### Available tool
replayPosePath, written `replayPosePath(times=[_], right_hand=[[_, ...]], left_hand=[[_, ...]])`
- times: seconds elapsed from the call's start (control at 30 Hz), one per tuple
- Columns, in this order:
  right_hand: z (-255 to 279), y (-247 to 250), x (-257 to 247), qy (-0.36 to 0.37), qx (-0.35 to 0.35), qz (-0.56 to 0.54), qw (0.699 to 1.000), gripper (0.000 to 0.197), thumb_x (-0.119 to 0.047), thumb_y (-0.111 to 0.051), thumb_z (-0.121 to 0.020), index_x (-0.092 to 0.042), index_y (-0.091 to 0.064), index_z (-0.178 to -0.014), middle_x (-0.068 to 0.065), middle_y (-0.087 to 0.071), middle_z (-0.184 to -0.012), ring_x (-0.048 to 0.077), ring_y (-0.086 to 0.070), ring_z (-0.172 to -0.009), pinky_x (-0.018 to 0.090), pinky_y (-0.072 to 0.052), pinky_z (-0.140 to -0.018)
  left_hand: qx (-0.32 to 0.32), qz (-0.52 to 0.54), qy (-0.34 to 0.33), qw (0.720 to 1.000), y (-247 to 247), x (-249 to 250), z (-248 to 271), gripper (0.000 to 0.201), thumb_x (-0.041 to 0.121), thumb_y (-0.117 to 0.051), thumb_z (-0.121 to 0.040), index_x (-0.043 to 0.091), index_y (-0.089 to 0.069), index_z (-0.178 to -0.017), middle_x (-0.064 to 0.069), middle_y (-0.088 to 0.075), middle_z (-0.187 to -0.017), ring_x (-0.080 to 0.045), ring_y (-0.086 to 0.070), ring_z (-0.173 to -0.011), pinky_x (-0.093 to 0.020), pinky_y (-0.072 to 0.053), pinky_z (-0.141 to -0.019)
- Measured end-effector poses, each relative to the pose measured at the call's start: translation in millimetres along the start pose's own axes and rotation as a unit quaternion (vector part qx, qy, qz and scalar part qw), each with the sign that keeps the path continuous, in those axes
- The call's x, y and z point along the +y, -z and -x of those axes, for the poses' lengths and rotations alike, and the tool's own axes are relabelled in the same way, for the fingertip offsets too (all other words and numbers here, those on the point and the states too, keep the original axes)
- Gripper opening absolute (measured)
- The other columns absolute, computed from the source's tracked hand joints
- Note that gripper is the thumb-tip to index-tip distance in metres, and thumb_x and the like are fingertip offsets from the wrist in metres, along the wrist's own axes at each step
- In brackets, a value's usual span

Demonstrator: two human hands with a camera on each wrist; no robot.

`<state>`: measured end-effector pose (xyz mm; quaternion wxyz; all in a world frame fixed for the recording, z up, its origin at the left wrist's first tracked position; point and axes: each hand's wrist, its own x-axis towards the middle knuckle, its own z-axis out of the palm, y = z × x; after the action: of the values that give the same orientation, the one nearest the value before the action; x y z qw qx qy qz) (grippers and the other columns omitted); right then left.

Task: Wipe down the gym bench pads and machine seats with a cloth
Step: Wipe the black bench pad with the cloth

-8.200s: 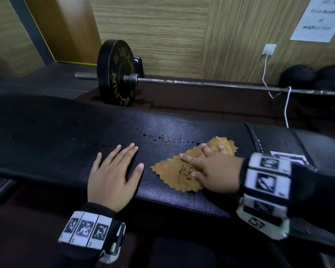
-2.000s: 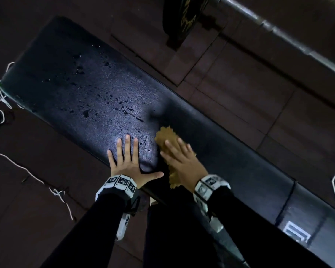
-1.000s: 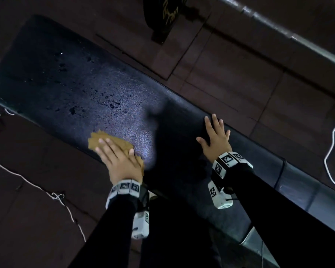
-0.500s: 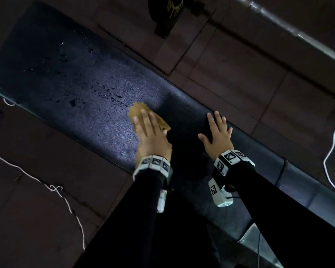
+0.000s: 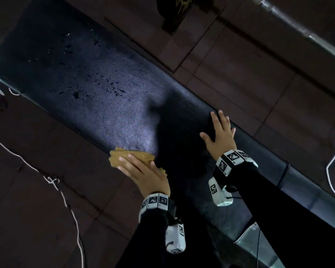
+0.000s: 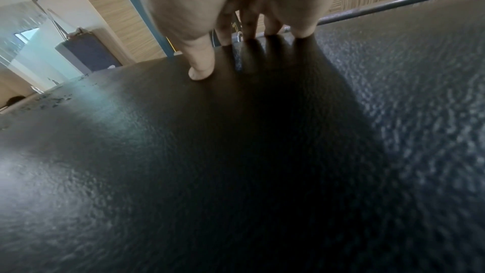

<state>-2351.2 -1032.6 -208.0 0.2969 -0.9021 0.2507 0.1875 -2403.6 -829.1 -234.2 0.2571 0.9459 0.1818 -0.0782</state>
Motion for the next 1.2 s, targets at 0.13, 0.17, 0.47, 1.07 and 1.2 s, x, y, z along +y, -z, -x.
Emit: replayPosePath(times=[0.13,0.17,0.47,1.07,1.2], right_hand=[[-0.4,7.0,-8.5,-0.008,0.005,0.018,1.0,0.072,-0.03,-0.059,-0.089,-0.021,-0.02,-0.148,0.001,-0.008,-0.157,0.024,-0.004,-0.145,0.051,-0.003,-0.116],[-0.8,8.1,-12.0,-0.011,0.014,0.022,1.0,0.072,-0.031,-0.061,-0.087,-0.019,-0.023,-0.147,0.003,-0.011,-0.156,0.025,-0.007,-0.144,0.051,-0.005,-0.116],[-38.8,-6.1,-53.9,-0.04,0.062,0.057,0.996,0.071,-0.047,-0.049,-0.09,-0.011,-0.026,-0.146,0.011,-0.016,-0.155,0.027,-0.016,-0.142,0.046,-0.001,-0.117],[-70.4,-23.4,-61.2,-0.086,0.077,0.117,0.986,0.062,-0.05,-0.041,-0.093,-0.012,-0.031,-0.141,0.017,-0.039,-0.14,0.036,-0.036,-0.129,0.048,-0.016,-0.112],[-70.2,-26.7,-60.8,-0.094,0.092,0.136,0.982,0.063,-0.05,-0.044,-0.093,-0.011,-0.033,-0.141,0.018,-0.043,-0.136,0.037,-0.04,-0.125,0.048,-0.019,-0.11]], left_hand=[[0.024,0.098,0.069,0.993,-4.3,5.8,8.6,0.069,0.025,-0.043,-0.098,-0.006,-0.006,-0.148,-0.027,0.002,-0.155,-0.043,0.0,-0.144,-0.048,-0.009,-0.118],[0.027,0.116,0.082,0.99,-4.4,7.1,10.0,0.071,0.029,-0.041,-0.097,-0.005,-0.004,-0.148,-0.026,0.003,-0.156,-0.041,-0.001,-0.144,-0.048,-0.011,-0.118],[0.036,0.23,0.186,0.955,-2.6,-0.6,3.6,0.073,0.027,-0.044,-0.098,-0.003,0.0,-0.148,-0.028,-0.01,-0.152,-0.037,-0.017,-0.141,-0.034,-0.02,-0.115],[0.148,0.153,0.128,0.969,37.0,-35.7,-144.6,0.067,0.028,-0.042,-0.098,-0.012,-0.014,-0.144,-0.036,-0.031,-0.136,-0.047,-0.042,-0.118,-0.035,-0.029,-0.101],[0.13,0.164,0.135,0.968,20.3,-25.8,-89.2,0.063,0.02,-0.046,-0.097,-0.015,-0.018,-0.142,-0.038,-0.034,-0.134,-0.048,-0.04,-0.122,-0.03,-0.025,-0.104]])
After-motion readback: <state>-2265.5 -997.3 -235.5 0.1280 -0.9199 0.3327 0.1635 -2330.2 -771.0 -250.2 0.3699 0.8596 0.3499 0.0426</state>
